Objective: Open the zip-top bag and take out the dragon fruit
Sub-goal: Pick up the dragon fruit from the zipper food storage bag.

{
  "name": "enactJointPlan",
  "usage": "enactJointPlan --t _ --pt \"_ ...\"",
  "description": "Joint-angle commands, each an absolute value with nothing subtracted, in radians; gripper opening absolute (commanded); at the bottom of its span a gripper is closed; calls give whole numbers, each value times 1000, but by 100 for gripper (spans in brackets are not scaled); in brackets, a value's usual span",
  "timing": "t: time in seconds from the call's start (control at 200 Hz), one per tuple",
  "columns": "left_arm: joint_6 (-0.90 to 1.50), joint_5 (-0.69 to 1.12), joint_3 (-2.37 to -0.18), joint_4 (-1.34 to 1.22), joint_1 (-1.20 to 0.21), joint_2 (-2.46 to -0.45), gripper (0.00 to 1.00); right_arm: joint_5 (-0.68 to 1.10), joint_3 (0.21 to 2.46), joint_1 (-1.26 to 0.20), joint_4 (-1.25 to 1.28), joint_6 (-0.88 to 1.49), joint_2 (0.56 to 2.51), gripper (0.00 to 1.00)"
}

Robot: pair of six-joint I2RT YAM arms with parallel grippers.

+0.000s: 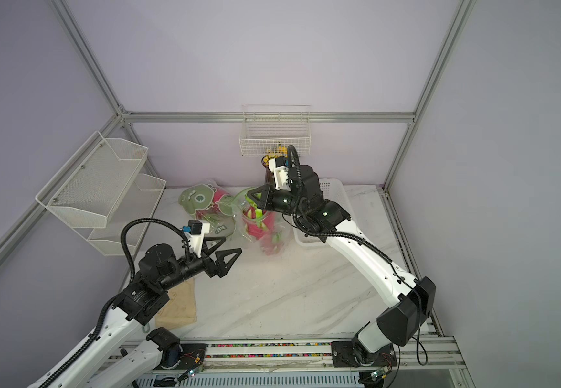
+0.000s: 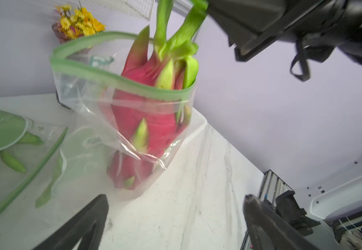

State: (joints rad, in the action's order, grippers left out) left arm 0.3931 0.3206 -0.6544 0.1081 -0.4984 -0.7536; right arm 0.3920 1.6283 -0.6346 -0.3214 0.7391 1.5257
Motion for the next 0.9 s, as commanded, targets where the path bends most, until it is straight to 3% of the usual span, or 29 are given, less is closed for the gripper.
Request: enactJointPlan --t 0.0,0.155,0.405,0.65,0.895 --pt "383 186 -594 -7 -501 -781 95 388 1629 -630 -232 753 1512 0" --pt "340 95 -504 -186 -497 -812 89 387 1623 -629 -241 748 1506 0" --pt "260 111 -561 -208 -498 -951 90 408 1615 -629 -240 754 1509 0" --pt "219 129 -564 -319 -502 -1023 97 419 1619 -629 -256 752 1511 0" --pt "197 141 -588 -384 -502 -1102 95 428 1620 -629 -249 763 1519 0"
